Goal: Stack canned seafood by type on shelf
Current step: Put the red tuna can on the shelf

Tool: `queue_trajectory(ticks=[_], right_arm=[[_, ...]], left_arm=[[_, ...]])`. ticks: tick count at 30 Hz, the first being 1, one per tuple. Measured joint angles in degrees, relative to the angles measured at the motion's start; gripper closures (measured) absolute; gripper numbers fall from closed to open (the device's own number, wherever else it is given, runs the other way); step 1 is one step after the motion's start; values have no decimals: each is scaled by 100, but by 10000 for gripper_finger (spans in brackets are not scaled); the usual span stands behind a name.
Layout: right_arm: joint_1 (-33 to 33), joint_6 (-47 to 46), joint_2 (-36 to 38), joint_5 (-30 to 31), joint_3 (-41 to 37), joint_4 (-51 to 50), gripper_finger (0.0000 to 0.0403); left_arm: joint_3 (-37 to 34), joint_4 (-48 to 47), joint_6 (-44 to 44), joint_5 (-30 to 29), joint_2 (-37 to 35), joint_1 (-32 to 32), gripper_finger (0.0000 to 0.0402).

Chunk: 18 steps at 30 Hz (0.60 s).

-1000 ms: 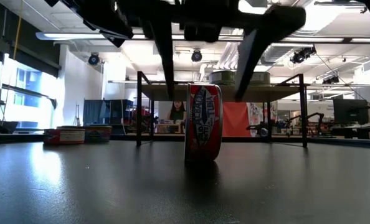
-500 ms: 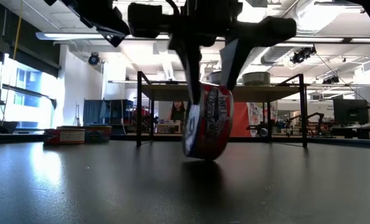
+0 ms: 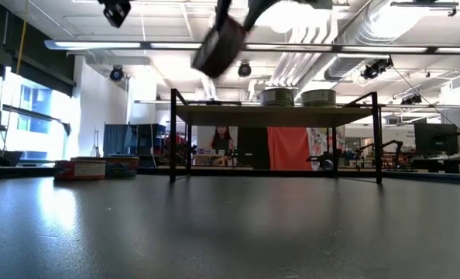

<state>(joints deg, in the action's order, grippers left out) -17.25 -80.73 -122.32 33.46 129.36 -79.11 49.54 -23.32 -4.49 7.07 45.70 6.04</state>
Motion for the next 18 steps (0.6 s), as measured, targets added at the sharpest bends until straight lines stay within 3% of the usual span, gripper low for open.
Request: queue_trajectory(ticks=[3, 6, 11, 14, 18], right_arm=[[262, 435, 410, 881, 4, 285, 295], [696, 928, 633, 1071, -113, 610, 295], [1529, 1629, 743, 313, -781, 1917, 295], [1859, 1564, 839, -186, -1412, 2504, 295], [2039, 1361, 1576, -60, -2353, 3296, 295]], left_arm=[[0, 210, -342, 4, -50, -20, 402], [0, 220, -649, 2, -16, -68, 401], [0, 145, -585, 131, 16, -184, 401], [0, 90, -218, 258, -14, -209, 402], [-2, -93, 272, 614, -61, -210, 401]])
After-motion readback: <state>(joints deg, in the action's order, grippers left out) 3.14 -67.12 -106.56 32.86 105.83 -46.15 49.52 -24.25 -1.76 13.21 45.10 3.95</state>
